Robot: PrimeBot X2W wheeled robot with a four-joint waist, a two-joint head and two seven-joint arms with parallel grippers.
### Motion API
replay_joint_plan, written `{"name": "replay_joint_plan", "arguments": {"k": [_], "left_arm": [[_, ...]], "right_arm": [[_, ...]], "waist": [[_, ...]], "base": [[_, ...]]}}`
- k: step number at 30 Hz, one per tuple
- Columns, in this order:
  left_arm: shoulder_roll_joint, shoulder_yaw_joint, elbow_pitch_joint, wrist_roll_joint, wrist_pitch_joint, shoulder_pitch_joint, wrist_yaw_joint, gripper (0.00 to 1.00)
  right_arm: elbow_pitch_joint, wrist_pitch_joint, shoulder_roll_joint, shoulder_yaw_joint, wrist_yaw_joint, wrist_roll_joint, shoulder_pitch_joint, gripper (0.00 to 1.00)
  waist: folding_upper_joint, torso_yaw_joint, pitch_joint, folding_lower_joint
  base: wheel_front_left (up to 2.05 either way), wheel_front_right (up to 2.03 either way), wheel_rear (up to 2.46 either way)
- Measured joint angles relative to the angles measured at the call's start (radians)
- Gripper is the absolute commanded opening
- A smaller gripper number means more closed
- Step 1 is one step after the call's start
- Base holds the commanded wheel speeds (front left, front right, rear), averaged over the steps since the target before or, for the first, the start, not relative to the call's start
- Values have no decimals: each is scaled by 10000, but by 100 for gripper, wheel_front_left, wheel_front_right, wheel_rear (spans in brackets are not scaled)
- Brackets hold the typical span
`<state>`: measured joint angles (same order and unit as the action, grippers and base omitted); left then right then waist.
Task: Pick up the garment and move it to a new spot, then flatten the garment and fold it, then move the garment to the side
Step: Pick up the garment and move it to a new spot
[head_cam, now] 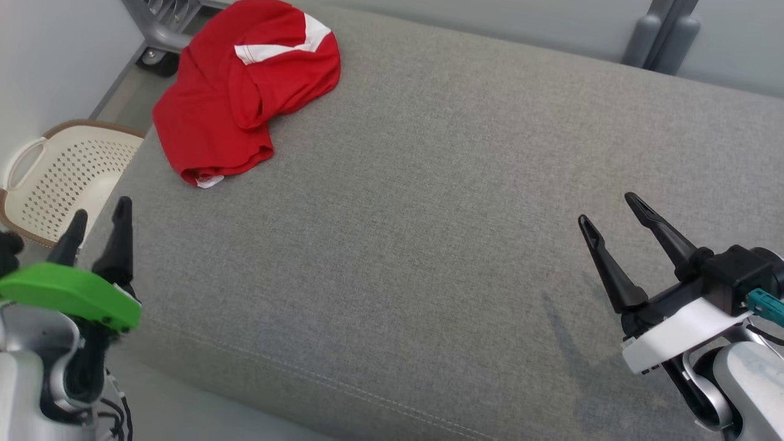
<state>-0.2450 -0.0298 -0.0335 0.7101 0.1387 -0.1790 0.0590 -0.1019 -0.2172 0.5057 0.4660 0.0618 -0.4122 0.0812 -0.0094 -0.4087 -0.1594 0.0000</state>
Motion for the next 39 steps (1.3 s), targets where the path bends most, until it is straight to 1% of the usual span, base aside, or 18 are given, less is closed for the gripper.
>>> {"name": "replay_joint_plan", "arguments": {"k": [2, 4, 6, 9, 13, 18, 25, 31, 34, 39], "left_arm": [[-79, 194, -397, 351, 566, -562, 119, 100], [-15, 625, -761, 874, 951, -1156, 301, 100], [2, 955, -1154, 1279, 1327, -1720, 385, 100], [-104, 1243, -1615, 1484, 1841, -2277, 474, 100], [-219, 1634, -2174, 1618, 2301, -2738, 573, 100], [-295, 2199, -2640, 1774, 2483, -3365, 642, 100], [-297, 2431, -3202, 1848, 2777, -4031, 648, 100], [-46, 2479, -3731, 1862, 2840, -4745, 648, 100], [121, 2554, -3963, 1933, 2840, -5075, 648, 100], [311, 2612, -4322, 1946, 2838, -5674, 648, 100]], "right_arm": [[-150, 148, 17, 46, -2, 0, 16, 100], [-291, 297, 63, 132, -19, 4, 22, 100], [-453, 464, 150, 234, -113, 71, 37, 100], [-763, 614, 295, 251, -123, 138, 227, 100], [-1164, 752, 337, 215, -178, 194, 616, 100], [-1498, 878, 491, 105, -261, 351, 995, 100], [-1919, 965, 704, -336, -259, 445, 1611, 100], [-2257, 1074, 1055, -765, -236, 525, 1864, 100], [-2474, 1141, 1197, -905, -163, 543, 2066, 100], [-2798, 1200, 1409, -1281, -150, 637, 2462, 100]], "waist": [[-1, 48, -271, 0], [0, 117, -538, 0], [0, 204, -797, 0], [0, 368, -1182, 0], [0, 637, -1692, 0], [0, 1006, -2334, 0], [0, 1470, -3276, 0], [0, 1712, -4132, 0], [0, 1771, -4560, 1], [0, 1812, -5260, 1]], "base": [[0, 0, 0], [0, 0, 0], [0, 0, 0], [0, 0, 0], [0, 0, 0], [0, 0, 0], [0, 0, 0], [0, 0, 0], [0, 0, 0], [0, 0, 0]]}}
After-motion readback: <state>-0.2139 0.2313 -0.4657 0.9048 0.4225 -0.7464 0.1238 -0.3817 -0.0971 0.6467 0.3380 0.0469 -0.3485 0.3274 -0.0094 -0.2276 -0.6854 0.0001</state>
